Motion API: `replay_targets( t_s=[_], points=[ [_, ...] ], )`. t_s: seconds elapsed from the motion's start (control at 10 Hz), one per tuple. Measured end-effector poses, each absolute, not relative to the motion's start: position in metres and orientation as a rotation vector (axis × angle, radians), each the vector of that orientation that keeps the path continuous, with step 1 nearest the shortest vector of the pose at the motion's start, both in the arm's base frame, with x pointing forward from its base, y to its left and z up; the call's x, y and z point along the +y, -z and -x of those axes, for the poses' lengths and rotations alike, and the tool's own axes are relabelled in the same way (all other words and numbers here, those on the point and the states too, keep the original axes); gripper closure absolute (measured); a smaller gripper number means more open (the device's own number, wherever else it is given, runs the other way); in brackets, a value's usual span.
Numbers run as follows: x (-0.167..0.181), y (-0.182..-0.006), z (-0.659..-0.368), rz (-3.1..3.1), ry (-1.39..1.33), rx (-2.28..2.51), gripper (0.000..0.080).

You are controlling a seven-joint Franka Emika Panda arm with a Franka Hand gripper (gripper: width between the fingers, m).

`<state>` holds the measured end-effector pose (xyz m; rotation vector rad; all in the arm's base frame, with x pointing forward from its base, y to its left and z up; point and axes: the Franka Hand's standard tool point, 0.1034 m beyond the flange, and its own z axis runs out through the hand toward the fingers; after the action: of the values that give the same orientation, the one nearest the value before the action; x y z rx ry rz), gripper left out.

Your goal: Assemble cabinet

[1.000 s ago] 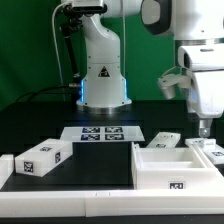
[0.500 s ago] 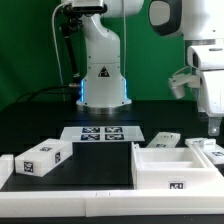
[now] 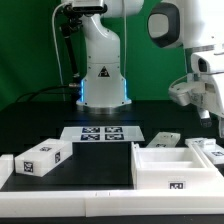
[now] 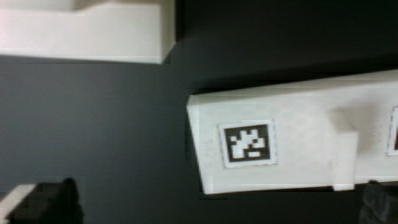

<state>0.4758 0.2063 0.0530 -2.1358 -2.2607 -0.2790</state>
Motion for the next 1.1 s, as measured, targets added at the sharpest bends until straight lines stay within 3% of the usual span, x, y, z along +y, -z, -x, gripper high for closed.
replay_targets(
  t_s=[0.6,1.1],
  points=[
    [0.209,-0.042,-0.461,2.112,0.281,-2.270,0.0002],
    [0.214,-0.021,-0.440,2.076,0.305,-2.272,0.0002]
  ],
)
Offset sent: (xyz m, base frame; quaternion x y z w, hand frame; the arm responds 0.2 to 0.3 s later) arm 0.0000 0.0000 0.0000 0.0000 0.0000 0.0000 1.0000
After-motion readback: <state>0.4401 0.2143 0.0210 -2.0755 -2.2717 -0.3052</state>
